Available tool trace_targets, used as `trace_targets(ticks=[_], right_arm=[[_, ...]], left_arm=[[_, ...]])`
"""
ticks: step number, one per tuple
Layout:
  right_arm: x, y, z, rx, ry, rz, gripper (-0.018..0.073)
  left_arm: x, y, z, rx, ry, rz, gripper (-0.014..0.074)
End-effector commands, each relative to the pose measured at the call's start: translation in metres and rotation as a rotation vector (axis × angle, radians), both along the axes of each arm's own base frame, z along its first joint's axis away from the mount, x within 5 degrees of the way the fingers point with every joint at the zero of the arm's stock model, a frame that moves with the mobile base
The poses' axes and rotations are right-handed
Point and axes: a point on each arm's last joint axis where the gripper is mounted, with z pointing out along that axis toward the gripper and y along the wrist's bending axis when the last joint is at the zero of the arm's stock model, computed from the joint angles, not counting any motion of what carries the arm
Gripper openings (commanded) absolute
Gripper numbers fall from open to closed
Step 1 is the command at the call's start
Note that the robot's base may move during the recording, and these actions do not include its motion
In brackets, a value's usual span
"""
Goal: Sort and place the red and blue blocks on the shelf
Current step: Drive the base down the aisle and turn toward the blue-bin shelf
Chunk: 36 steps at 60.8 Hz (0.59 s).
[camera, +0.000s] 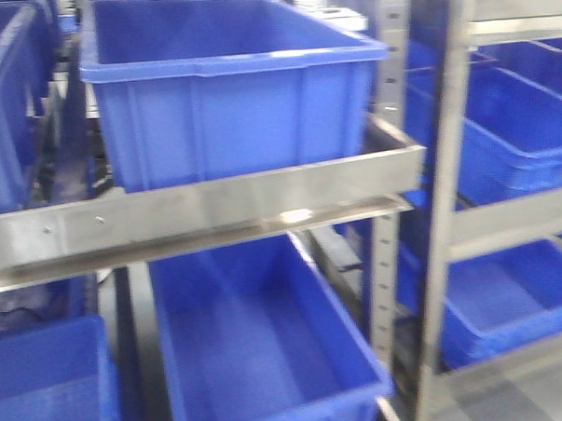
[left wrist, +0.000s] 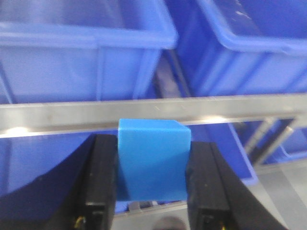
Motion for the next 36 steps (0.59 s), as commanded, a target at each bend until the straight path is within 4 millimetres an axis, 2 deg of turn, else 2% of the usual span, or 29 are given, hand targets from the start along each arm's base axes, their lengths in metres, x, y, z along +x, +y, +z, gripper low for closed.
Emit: trace_targets(ticks=[1,36], right_arm=[[0.0017,-0.0009,0.0166,-0.004,-0.112,-0.009,0.0067],[0.0017,-0.0009,0.0166,-0.004,-0.112,-0.009,0.0067]], left_arm=[[0.0023,-0.0016,0.0162,-0.005,-0.106,-0.018,0.0122],[0.0023,-0.0016,0.0162,-0.005,-0.106,-0.018,0.0122]])
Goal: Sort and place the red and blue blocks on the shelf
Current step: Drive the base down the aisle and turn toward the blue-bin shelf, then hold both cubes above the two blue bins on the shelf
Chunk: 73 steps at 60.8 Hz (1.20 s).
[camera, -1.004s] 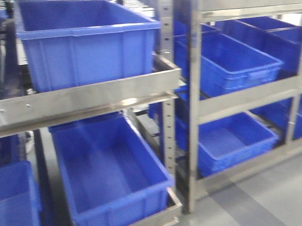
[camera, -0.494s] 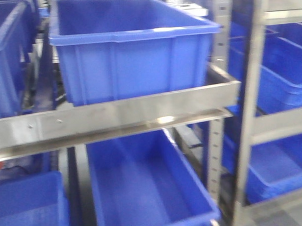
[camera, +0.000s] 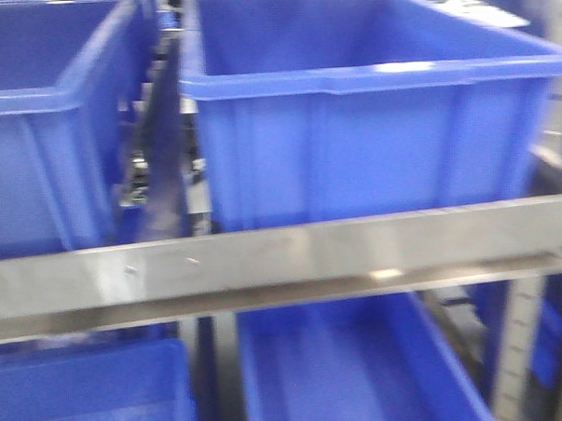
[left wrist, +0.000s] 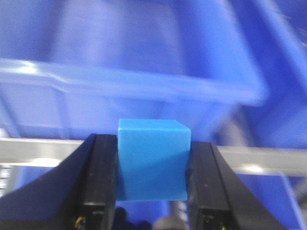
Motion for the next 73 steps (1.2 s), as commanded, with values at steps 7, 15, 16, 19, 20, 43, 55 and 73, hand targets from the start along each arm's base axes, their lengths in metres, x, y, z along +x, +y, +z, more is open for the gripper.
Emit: trace_targets(ticks=[7,15,16,19,20,43,55,73], right_arm=[[0.0017,-0.0009,0.0166,-0.004,-0.112,-0.009,0.0067],[0.0017,-0.0009,0.0166,-0.004,-0.112,-0.009,0.0067],[0.0017,-0.0009,0.0166,-0.004,-0.112,-0.009,0.0067],[0.0017,-0.0009,0.0166,-0.004,-0.112,-0.009,0.0067],[0.0017,-0.0009,0.0166,-0.004,-0.112,-0.009,0.0067],[0.0017,-0.0009,0.0166,-0.004,-0.112,-0.009,0.0067],[0.0017,-0.0009,0.0166,-0.004,-0.112,-0.009,0.0067],[0.0017,-0.0009,0.0166,-0.004,-0.112,-0.009,0.0067]], left_arm=[[0.0023,-0.0016,0.0162,-0.005,-0.106,-0.018,0.0122],[0.0023,-0.0016,0.0162,-0.005,-0.106,-0.018,0.0122],[0.0023,-0.0016,0.0162,-0.005,-0.106,-0.018,0.0122],[0.0023,-0.0016,0.0162,-0.005,-0.106,-0.018,0.0122],[0.0023,-0.0016,0.0162,-0.005,-0.106,-0.018,0.0122],[0.0023,-0.0016,0.0162,-0.005,-0.106,-0.018,0.0122],[0.0023,-0.0016,0.0162,-0.005,-0.106,-0.018,0.0122],[0.0023,-0.0016,0.0162,-0.005,-0.106,-0.018,0.0122]])
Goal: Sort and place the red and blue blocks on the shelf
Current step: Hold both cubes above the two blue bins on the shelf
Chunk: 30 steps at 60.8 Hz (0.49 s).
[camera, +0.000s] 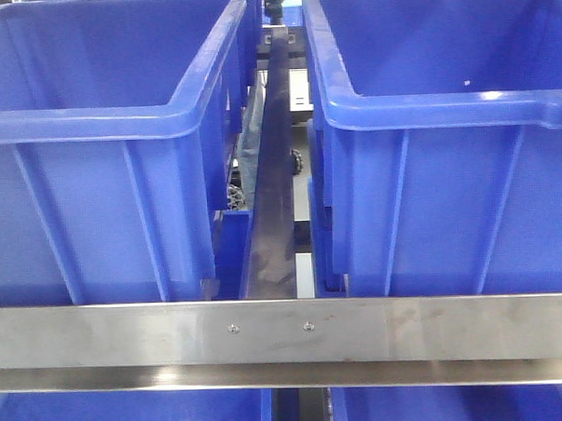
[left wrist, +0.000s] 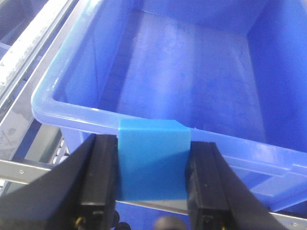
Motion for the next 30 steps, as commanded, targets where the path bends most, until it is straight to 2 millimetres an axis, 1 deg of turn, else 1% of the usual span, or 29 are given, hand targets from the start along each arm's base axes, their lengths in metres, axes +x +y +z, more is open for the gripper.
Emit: trace_targets(ticks=[1,30], right_arm=[[0.0017,-0.0009,0.0166,-0.004,-0.112,-0.009,0.0067],[0.0017,-0.0009,0.0166,-0.004,-0.112,-0.009,0.0067]], left_arm=[[0.0023,-0.0016,0.0162,-0.005,-0.106,-0.018,0.0122],[0.0023,-0.0016,0.0162,-0.005,-0.106,-0.018,0.0122]])
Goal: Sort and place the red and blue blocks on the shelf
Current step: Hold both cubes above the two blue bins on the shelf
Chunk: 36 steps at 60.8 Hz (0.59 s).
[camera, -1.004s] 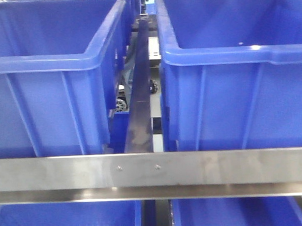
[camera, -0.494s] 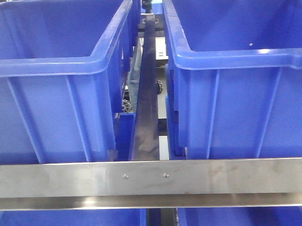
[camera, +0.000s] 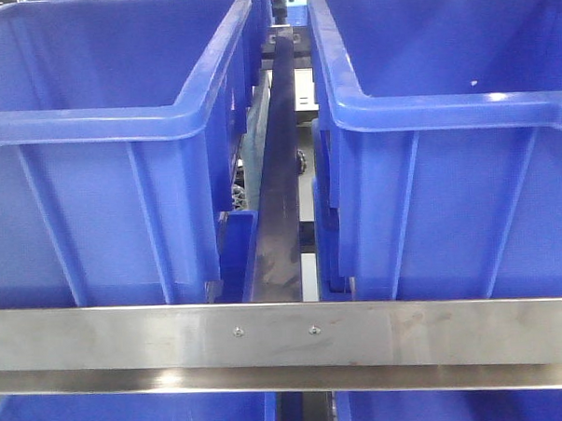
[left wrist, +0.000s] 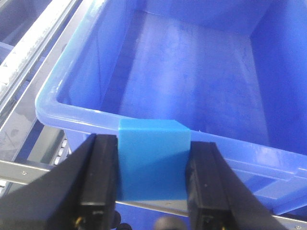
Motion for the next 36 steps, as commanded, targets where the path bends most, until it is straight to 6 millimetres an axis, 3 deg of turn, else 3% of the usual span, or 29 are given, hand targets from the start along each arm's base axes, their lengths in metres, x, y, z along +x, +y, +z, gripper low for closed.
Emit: trace_targets(ticks=[1,36], right_arm=[[0.0017,-0.0009,0.0166,-0.004,-0.112,-0.009,0.0067],[0.0017,-0.0009,0.0166,-0.004,-0.112,-0.009,0.0067]], left_arm=[[0.0023,-0.0016,0.0162,-0.005,-0.106,-0.018,0.0122],[0.0023,-0.0016,0.0162,-0.005,-0.106,-0.018,0.0122]])
